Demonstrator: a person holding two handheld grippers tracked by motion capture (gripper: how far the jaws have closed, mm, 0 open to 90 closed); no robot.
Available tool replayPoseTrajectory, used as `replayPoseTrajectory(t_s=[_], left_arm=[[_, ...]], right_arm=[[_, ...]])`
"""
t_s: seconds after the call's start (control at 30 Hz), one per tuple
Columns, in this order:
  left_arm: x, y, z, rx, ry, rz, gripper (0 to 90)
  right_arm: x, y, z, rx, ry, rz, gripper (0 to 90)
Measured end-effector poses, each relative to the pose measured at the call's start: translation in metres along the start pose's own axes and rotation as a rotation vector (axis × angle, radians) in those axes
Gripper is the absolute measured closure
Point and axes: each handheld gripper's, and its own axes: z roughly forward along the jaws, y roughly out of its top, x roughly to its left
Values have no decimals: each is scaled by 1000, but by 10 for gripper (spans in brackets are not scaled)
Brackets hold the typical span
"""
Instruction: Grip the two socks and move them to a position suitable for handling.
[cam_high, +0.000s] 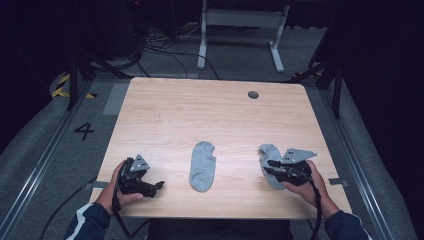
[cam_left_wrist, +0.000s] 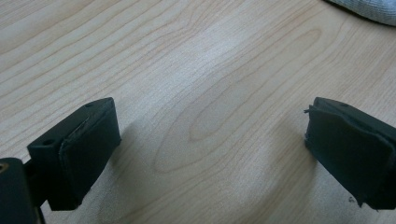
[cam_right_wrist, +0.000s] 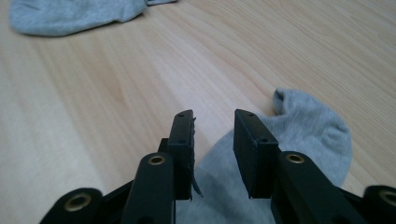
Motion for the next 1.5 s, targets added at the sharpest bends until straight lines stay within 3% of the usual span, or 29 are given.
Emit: replayPoseTrajectory(t_s=[0.03, 0.1, 0.17, 0.37, 0.47, 0.57, 0.67, 0.8, 0.87, 1.0, 1.03, 1.07, 1.17, 1.3, 1.5], left_arm=[[0, 0, 0, 0, 0, 0, 34], [0, 0, 0, -2, 0, -2, 34], [0, 0, 0, -1, 0, -2, 34], [0, 0, 0, -1, -1, -2, 34], [0, 0, 0, -1, 0, -2, 33], [0, 0, 0, 5, -1, 1, 37], [-1, 1, -1, 8, -14, 15, 56], [-7, 8, -2, 22, -23, 35, 189], [-9, 11, -1, 22, -18, 59, 216], [-20, 25, -3, -48, -32, 104, 237], [-25, 33, -3, -84, -54, 121, 249], [-25, 33, -3, -84, -54, 121, 253], [-41, 51, 3, -99, -76, 185, 260], [-67, 73, 15, -117, -104, 298, 288], [-111, 107, 40, -119, -196, 435, 288]], right_arm=[[-4, 4, 8, 7, -28, -4, 689], [-6, 7, 13, 19, -29, 9, 687], [-10, 9, 24, 51, -57, -8, 682], [-23, 4, 41, 99, -33, 58, 637], [-23, 3, 47, 111, -39, 54, 647], [-22, 2, 46, 110, -31, 49, 768], [-21, 3, 46, 116, -33, 38, 815], [-18, 4, 43, 116, 14, 20, 866], [-17, 5, 43, 114, 26, 8, 869], [-5, 11, 35, 82, 67, -19, 873], [1, 14, 29, 56, 88, -23, 874], [1, 14, 29, 56, 88, -23, 874], [10, 18, 19, 16, 117, -34, 876], [22, 23, 8, -21, 157, -47, 876], [39, 29, -1, -57, 203, -75, 877]])
